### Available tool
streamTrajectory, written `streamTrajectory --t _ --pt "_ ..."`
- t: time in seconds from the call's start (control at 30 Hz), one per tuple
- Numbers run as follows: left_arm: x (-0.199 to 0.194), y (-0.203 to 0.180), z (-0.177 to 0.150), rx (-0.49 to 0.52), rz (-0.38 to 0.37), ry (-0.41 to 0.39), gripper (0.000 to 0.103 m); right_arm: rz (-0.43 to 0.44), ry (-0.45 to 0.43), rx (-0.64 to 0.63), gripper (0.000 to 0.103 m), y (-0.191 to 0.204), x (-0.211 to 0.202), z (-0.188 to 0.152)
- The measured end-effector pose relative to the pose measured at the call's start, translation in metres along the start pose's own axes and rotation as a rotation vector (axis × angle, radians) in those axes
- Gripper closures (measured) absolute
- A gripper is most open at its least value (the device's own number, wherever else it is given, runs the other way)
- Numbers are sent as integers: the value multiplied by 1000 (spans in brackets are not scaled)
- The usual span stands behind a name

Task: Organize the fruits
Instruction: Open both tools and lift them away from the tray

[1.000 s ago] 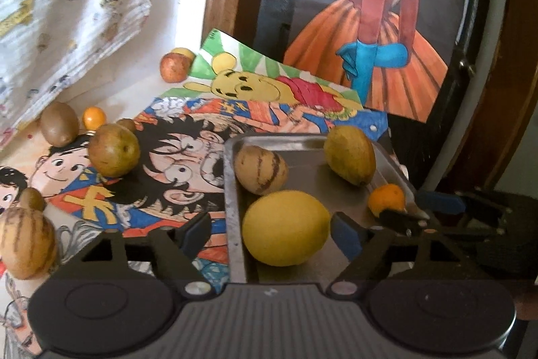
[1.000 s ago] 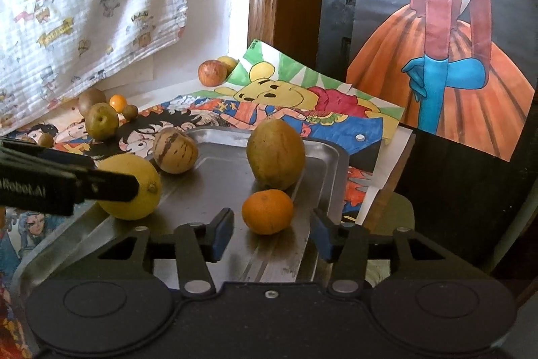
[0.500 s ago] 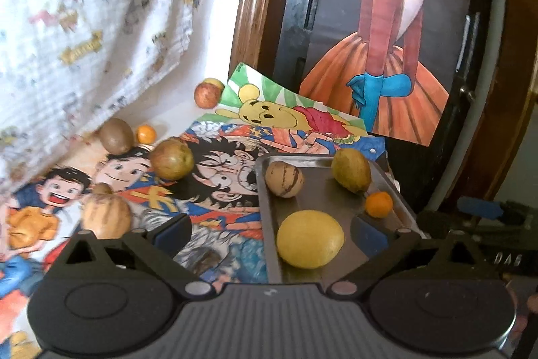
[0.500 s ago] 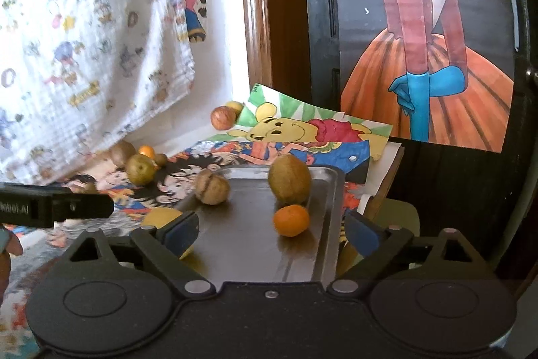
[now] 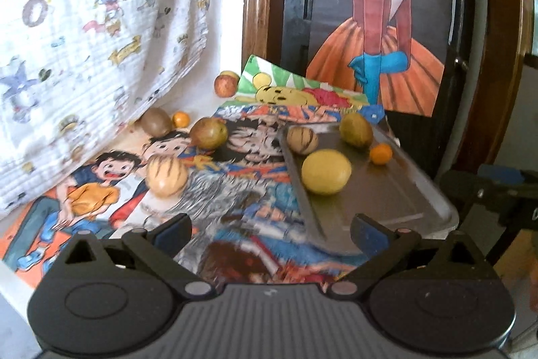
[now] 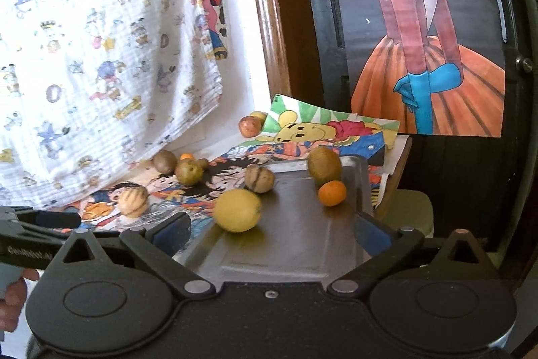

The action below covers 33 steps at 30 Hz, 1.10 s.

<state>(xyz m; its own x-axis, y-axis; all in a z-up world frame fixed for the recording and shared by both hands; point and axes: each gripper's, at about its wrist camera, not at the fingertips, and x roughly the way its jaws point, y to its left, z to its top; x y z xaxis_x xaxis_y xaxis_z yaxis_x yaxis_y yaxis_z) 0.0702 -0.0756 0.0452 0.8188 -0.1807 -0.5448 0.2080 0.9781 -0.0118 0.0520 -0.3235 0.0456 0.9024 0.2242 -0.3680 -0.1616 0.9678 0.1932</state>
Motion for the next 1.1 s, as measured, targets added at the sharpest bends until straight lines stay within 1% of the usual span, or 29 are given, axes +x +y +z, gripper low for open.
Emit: streamTrajectory --t 0.1,0.2,0.37,0.57,0.77,0.9,1.1 --pt "-11 6 -11 2 5 11 0 12 8 10 1 10 -10 -6" --pt "-20 14 -24 -9 8 27 0 20 37 -3 1 22 -17 -14" --pt "-31 32 -42 -78 4 47 0 14 94 -13 1 39 -26 -32" --pt "-44 51 -51 -142 35 50 0 40 143 2 1 58 -35 -47" --pt "-49 70 -56 -206 112 80 0 83 189 -41 1 83 -35 -46" --pt "-51 93 -62 -274 149 94 0 143 247 21 1 94 -29 -39" --pt "-60 129 -58 -337 206 70 0 198 283 33 1 113 -15 -12"
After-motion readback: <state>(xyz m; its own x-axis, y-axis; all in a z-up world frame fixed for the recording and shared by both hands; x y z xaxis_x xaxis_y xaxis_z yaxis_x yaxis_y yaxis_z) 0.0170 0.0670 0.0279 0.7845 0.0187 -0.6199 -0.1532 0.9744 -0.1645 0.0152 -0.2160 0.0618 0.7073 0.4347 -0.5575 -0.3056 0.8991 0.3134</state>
